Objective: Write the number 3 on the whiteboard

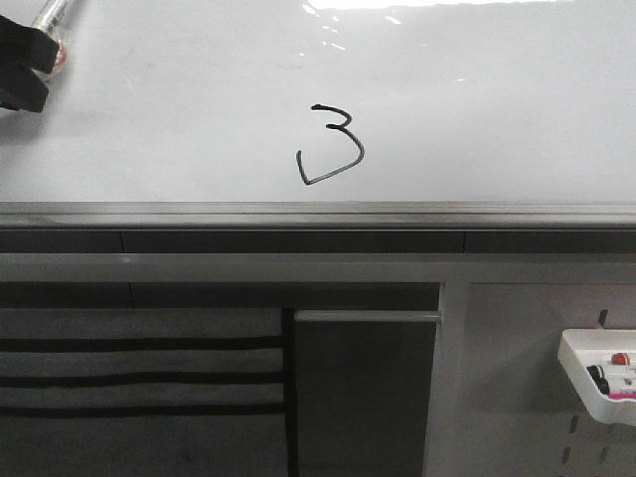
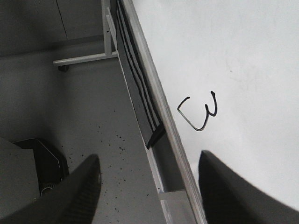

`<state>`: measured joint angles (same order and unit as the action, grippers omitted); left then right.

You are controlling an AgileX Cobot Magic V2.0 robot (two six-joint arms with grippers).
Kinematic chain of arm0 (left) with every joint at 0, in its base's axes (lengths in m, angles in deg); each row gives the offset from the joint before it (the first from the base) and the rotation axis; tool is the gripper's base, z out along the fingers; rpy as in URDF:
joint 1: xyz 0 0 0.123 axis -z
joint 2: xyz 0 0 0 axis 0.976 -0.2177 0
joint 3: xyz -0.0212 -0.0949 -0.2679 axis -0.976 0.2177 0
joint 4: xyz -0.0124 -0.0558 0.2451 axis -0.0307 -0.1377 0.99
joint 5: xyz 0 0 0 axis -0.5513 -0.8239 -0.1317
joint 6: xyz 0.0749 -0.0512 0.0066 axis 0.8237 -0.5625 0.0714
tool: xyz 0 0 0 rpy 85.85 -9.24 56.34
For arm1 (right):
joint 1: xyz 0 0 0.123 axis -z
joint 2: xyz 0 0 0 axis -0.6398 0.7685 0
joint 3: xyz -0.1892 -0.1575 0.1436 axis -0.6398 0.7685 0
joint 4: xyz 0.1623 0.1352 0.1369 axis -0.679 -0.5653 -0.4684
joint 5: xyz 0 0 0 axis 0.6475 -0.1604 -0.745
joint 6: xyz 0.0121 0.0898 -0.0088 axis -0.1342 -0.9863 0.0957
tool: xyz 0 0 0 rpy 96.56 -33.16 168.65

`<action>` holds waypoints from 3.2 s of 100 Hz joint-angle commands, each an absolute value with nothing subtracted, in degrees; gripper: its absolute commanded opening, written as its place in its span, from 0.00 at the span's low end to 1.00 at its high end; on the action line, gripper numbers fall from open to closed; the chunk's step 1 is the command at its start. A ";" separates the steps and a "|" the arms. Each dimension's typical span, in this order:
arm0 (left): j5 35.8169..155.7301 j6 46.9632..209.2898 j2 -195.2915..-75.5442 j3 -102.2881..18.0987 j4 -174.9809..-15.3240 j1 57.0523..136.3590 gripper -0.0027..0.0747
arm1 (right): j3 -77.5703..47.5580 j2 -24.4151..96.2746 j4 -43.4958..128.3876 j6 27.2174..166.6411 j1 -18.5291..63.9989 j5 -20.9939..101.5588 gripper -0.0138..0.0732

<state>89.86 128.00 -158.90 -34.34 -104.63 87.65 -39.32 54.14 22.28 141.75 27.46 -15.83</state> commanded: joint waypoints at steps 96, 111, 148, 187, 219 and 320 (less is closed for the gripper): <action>98.24 127.52 -146.48 -35.98 -98.81 84.10 0.61 | -41.18 48.82 45.82 96.06 29.81 -11.08 0.59; 109.88 127.52 -136.27 -35.98 -98.81 81.42 0.61 | -36.17 43.26 46.13 89.17 36.17 -8.72 0.46; 120.00 123.97 -115.77 -33.60 -99.01 79.82 0.47 | -6.59 17.48 44.85 88.62 41.11 11.44 0.08; 106.32 123.97 -107.99 -21.84 -104.39 79.82 0.01 | 6.18 0.90 44.11 84.68 41.11 20.72 0.07; 105.56 123.97 -107.99 -16.29 -109.49 79.82 0.01 | 6.31 0.79 44.11 84.68 41.11 20.36 0.07; 80.95 96.04 -75.89 14.01 -80.30 79.55 0.01 | 6.31 1.02 44.11 84.68 41.11 20.58 0.07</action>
<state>85.77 109.77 -77.53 13.78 -91.41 79.94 7.71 0.52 44.55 84.63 40.69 16.02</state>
